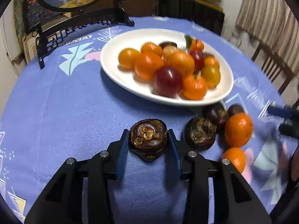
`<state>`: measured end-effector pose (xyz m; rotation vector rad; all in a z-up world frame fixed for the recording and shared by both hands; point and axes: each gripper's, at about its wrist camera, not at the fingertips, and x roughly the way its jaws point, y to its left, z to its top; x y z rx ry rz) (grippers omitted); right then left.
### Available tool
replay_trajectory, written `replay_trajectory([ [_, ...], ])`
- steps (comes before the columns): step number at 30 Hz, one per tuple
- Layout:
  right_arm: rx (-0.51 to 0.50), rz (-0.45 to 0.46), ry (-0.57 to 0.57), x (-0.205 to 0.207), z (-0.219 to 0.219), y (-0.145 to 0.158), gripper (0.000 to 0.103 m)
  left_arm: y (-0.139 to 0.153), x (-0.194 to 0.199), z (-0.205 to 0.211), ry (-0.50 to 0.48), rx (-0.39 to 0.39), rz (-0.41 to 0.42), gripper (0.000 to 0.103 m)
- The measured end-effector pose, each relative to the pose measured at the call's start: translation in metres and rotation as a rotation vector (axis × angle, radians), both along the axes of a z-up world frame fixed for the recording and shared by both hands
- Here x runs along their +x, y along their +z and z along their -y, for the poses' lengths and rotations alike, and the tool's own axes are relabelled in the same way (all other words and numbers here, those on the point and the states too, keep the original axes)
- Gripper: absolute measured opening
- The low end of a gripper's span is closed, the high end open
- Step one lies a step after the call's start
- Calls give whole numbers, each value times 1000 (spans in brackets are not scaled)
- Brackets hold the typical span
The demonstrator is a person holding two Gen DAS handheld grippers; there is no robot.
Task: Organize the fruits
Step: 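Grasp a mangosteen with the left tool while the right tool grasps an orange, both onto the plate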
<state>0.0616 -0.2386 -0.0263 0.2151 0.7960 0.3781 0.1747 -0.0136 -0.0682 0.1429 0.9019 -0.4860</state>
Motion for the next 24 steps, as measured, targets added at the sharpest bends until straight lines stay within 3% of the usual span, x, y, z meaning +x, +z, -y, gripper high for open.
replay_trajectory([
  [3,-72,13,42,5,-25,1,60,9,-3,-11,23,-74,38,40],
  [7,-185,13,44,20,-49,-6,60,14,-3,-16,43,-105,47,40],
  [10,-274,-44,46,31,-66,-18,44,13,-1,-20,52,-121,34,40],
  [13,-354,-20,55,25,-76,-19,44,11,3,-22,58,-127,22,40],
  [19,-200,-16,33,22,-50,-1,43,19,-5,-23,60,-132,73,40],
  [24,-53,44,26,36,-12,45,43,48,-3,-10,33,-136,118,40],
])
